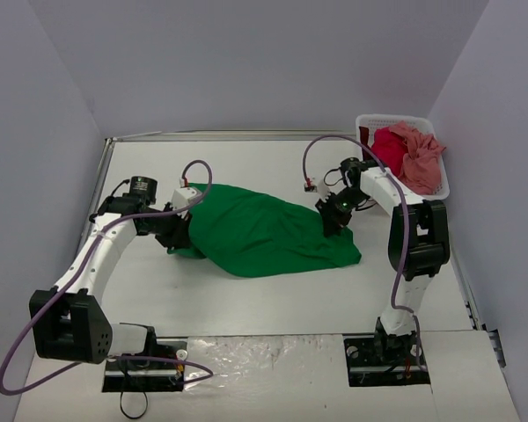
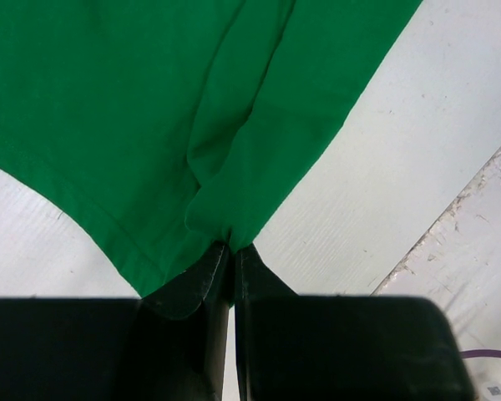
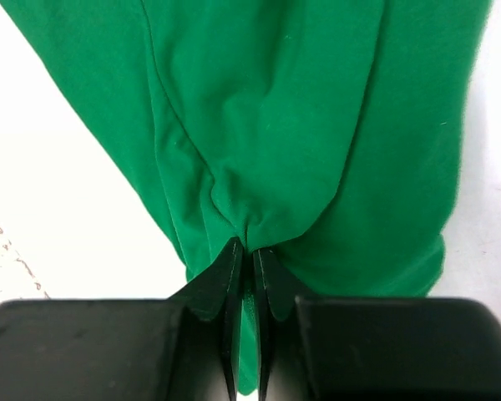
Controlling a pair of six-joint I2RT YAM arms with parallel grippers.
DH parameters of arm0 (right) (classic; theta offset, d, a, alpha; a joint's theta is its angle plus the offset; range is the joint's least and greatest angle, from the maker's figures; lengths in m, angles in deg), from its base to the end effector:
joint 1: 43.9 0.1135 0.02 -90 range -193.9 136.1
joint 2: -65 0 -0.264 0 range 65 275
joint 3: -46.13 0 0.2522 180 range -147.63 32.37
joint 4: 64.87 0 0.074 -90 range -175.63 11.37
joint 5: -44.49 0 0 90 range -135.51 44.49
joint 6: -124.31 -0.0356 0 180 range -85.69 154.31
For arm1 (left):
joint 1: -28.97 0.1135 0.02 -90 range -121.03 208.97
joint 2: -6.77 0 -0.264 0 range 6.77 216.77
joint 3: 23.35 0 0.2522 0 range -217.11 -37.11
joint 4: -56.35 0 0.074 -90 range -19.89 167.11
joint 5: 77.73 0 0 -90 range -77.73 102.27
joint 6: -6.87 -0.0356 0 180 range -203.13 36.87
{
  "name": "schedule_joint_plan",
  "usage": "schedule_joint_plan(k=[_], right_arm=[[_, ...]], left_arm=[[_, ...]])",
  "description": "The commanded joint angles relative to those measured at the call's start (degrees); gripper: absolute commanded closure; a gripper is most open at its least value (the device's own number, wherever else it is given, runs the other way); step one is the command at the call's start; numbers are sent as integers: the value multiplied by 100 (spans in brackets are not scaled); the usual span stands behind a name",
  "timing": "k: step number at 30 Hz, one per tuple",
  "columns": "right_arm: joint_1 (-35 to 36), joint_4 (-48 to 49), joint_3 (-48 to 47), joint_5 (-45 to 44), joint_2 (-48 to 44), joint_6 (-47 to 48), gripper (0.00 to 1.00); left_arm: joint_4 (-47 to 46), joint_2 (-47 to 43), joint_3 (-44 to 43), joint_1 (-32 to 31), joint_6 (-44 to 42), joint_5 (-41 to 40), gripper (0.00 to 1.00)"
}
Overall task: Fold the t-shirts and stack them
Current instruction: Flatten out the tshirt
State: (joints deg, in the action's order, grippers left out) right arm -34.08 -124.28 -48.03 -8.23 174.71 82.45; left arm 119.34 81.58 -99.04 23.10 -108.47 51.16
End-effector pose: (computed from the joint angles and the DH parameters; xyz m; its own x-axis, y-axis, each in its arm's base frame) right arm 0.3693 0.0858 0.1956 -0.4186 -0.6739 -0.6088 -0.9026 0.3826 0.1971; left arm 0.2470 -0.0479 0.2823 -0.6355 0.4002 -0.6603 0.7123 0.6339 -0.3013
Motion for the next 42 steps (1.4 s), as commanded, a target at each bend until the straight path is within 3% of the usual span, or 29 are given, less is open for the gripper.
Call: schedule_joint_plan(k=[1,4,9,14,16,19,20,27,30,35,42], right_arm=[[-7,-146,-379,61,-327,-85,100],[-191,-137,-1184,60,-275,-357,100],[-736,-85,-3162,131,348,-1330,100],[-903,-93,-5490,-89,824,-2124,100],[-956,-102,-5802,-45,615,-2353,100],[-956,-67,-5401,95,-261,-2318,100],[-956,-24,-4885,139,-536,-2283,100],[-947,82,-2580,367,-3409,-2353,100],[-956,65,-2384,403,-4630,-2616,100],[-1378,47,-2682,649,-5100,-2801,100],[-1360,354,-2797,307,-4092,-2582,100]], left_arm=[[-150,-186,-12,77,91,-101,97],[-615,-29,-231,269,520,-723,98],[-985,945,-1723,778,1276,-1462,98],[-1021,1484,-3323,1228,1892,-1455,98],[-916,1406,-3904,1237,1893,-1272,98],[-714,836,-3994,1246,1796,-920,98],[-626,608,-3889,1246,1683,-675,98],[50,-2152,-2535,1246,1041,-383,98],[472,-2909,-2578,1246,1023,-313,98],[702,-3060,-3201,1237,1216,-216,98],[35,-2244,-3335,1237,1295,-462,98]])
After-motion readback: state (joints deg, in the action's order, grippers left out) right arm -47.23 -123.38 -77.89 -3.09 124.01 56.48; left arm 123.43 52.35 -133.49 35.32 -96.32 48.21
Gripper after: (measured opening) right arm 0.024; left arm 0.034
